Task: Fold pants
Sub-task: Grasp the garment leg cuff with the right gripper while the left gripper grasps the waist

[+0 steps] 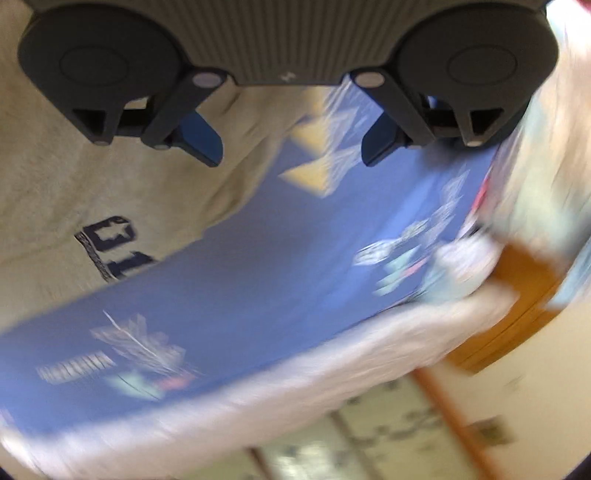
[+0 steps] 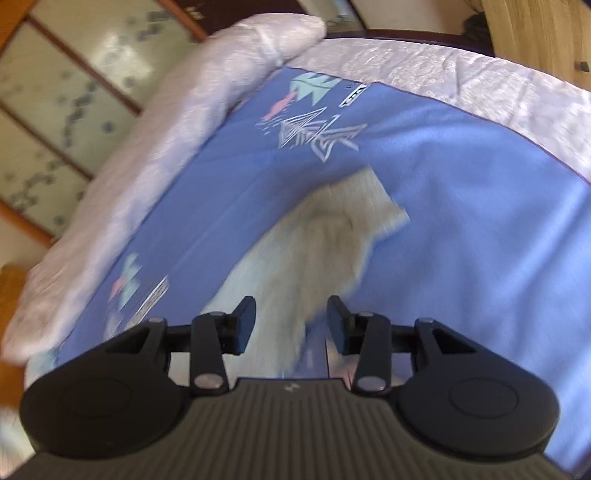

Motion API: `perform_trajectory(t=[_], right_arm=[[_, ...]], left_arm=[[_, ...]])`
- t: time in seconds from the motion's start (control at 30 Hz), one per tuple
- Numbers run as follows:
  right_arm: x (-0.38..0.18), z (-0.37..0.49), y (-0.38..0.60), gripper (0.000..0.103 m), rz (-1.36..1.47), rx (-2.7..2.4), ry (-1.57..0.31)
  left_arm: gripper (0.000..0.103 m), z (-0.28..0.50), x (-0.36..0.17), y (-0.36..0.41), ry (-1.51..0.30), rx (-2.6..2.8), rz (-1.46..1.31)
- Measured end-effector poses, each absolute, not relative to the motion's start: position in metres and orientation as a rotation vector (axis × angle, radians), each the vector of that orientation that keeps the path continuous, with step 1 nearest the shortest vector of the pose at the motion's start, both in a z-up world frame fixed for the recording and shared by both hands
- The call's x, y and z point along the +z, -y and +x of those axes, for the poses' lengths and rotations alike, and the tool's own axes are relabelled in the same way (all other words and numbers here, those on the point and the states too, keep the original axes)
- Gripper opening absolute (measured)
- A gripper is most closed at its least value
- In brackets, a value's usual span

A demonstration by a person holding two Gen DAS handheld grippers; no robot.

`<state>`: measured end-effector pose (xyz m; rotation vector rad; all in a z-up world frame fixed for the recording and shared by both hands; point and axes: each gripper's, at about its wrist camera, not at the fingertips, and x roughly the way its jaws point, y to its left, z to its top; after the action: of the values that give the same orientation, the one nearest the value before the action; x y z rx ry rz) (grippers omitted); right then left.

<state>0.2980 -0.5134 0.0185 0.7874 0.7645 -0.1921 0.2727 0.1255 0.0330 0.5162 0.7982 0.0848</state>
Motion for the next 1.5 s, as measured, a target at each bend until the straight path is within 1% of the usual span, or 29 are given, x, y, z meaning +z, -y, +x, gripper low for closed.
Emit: perform_trajectory(t=[0.07, 0.13, 0.17, 0.2, 0.23, 0.27, 0.3, 0.37, 0.4, 0.5, 0.67, 0.77, 0.87, 0.93, 1.03, 1.17, 1.2, 1.23, 1.27, 1.3, 1.37, 1.4, 1.43, 1.47, 1.5], right_arm=[[0.013, 0.33, 0.514, 0.046, 0.749, -0.237, -0.776], [0.007, 0.359, 0.515, 0.052, 0.716, -0.278, -0.789], [0.001, 0.372, 0.516, 0.053, 0.712, -0.299, -0.805], [-0.006, 0.383, 0.518, 0.054, 0.716, -0.324, -0.828], [-0.013, 0.392, 0.519, 0.053, 0.724, -0.351, -0.845], [-0.02, 0.399, 0.521, 0.053, 0.735, -0.376, -0.852], [-0.027, 0.404, 0.522, 0.052, 0.751, -0.394, -0.855], [-0.036, 0.411, 0.524, 0.023, 0.754, -0.403, -0.877], [-0.037, 0.411, 0.523, 0.004, 0.732, -0.412, -0.896], [-0.024, 0.389, 0.519, 0.003, 0.725, -0.424, -0.818], [0.035, 0.315, 0.507, 0.003, 0.699, -0.374, -0.681], [0.065, 0.24, 0.517, 0.003, 0.717, -0.332, -0.601], [0.081, 0.156, 0.528, 0.003, 0.75, -0.303, -0.544], [0.082, 0.099, 0.533, 0.003, 0.77, -0.292, -0.52], [0.07, 0.022, 0.535, 0.003, 0.774, -0.307, -0.517], [0.031, -0.057, 0.535, 0.003, 0.827, -0.366, -0.533], [0.018, -0.07, 0.534, 0.003, 0.847, -0.38, -0.544], [0.004, -0.079, 0.532, 0.003, 0.857, -0.4, -0.565], [-0.008, -0.08, 0.528, 0.004, 0.851, -0.424, -0.605], [-0.021, -0.08, 0.526, 0.009, 0.842, -0.446, -0.655], [-0.034, -0.078, 0.524, 0.012, 0.863, -0.485, -0.699], [-0.033, -0.081, 0.525, 0.014, 0.884, -0.494, -0.68], [-0.028, -0.085, 0.527, 0.017, 0.895, -0.52, -0.64], [-0.021, -0.091, 0.529, 0.021, 0.887, -0.567, -0.59], [-0.011, -0.096, 0.528, 0.032, 0.862, -0.624, -0.54]], left_arm=[[0.085, 0.294, 0.019, -0.114, -0.817, 0.045, 0.517], [0.081, 0.308, 0.008, -0.108, -0.839, 0.005, 0.507], [0.069, 0.316, 0.001, -0.105, -0.857, -0.01, 0.511], [0.051, 0.322, -0.006, -0.103, -0.88, -0.029, 0.511], [0.043, 0.325, -0.009, -0.102, -0.888, -0.056, 0.495], [0.025, 0.324, -0.009, -0.101, -0.874, -0.066, 0.491], [0.017, 0.321, -0.009, -0.1, -0.872, -0.067, 0.505], [0.013, 0.316, -0.006, -0.099, -0.862, -0.063, 0.525], [0.012, 0.311, -0.002, -0.099, -0.852, -0.062, 0.528], [0.011, 0.293, 0.019, -0.101, -0.802, -0.061, 0.516], [0.011, 0.218, 0.078, -0.109, -0.673, -0.074, 0.444], [0.011, 0.158, 0.103, -0.116, -0.625, -0.09, 0.43], [0.011, 0.095, 0.114, -0.123, -0.612, -0.113, 0.425], [0.011, 0.053, 0.113, -0.128, -0.619, -0.132, 0.415], [0.011, 0.0, 0.098, -0.132, -0.653, -0.146, 0.398], [0.012, -0.043, 0.062, -0.134, -0.752, -0.151, 0.356], [0.015, -0.049, 0.052, -0.133, -0.781, -0.148, 0.36], [0.016, -0.05, 0.042, -0.131, -0.817, -0.141, 0.367], [0.017, -0.05, 0.033, -0.129, -0.851, -0.135, 0.371], [0.02, -0.052, 0.029, -0.13, -0.867, -0.137, 0.368], [0.024, -0.067, 0.036, -0.138, -0.866, -0.154, 0.325], [0.027, -0.07, 0.044, -0.145, -0.867, -0.169, 0.278], [0.029, -0.075, 0.053, -0.156, -0.854, -0.173, 0.221], [0.032, -0.078, 0.063, -0.168, -0.832, -0.164, 0.169], [0.038, -0.082, 0.069, -0.177, -0.812, -0.14, 0.128]])
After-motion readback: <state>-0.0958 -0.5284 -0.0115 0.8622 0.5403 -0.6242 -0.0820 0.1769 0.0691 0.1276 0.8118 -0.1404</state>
